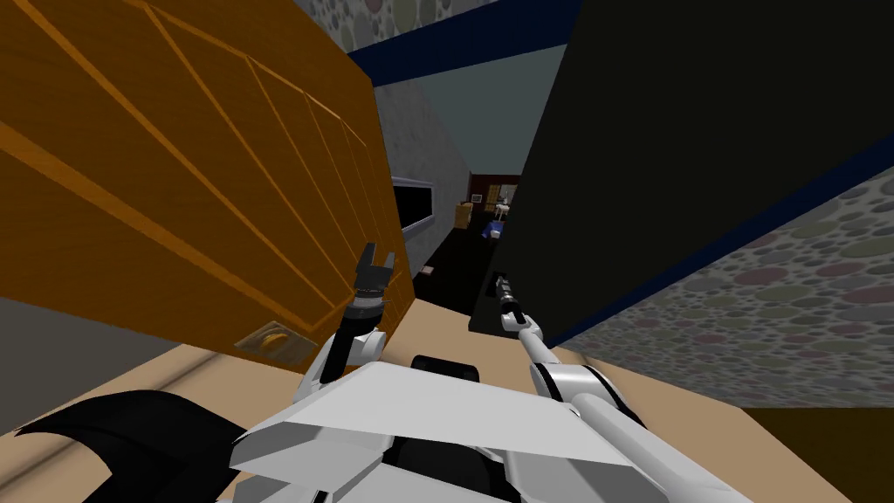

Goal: Pull the door open

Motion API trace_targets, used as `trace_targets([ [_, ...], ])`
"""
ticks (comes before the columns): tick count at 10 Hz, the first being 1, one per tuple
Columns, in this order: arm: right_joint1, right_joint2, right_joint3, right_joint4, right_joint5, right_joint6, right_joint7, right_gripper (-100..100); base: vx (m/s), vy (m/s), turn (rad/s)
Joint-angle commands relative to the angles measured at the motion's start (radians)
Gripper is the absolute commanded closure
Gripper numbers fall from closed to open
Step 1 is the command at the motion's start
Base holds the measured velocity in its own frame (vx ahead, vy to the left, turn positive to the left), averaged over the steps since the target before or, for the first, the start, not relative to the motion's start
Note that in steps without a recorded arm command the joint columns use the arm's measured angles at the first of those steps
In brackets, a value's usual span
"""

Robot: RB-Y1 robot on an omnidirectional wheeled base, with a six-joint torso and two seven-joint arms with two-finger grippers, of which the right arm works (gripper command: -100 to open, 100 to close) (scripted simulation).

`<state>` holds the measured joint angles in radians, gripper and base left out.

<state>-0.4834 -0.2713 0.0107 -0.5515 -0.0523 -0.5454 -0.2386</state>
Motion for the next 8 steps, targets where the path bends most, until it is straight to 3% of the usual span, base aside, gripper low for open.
trace_targets([
  [1, -0.008, -0.008, 0.018, 0.016, 0.006, -0.011, -0.022, 100, -0.23, -0.143, 0.137],
  [2, -0.005, -0.004, 0.012, 0.008, 0.004, -0.004, -0.013, 100, -0.097, -0.055, 0.049],
  [4, -0.001, -0.008, 0.042, 0.005, 0.015, -0.009, -0.041, 100, -0.188, -0.081, 0.093],
  [8, 0.002, -0.02, 0.093, -0.009, 0.033, -0.019, -0.089, 100, -0.215, -0.151, 0.115],
])
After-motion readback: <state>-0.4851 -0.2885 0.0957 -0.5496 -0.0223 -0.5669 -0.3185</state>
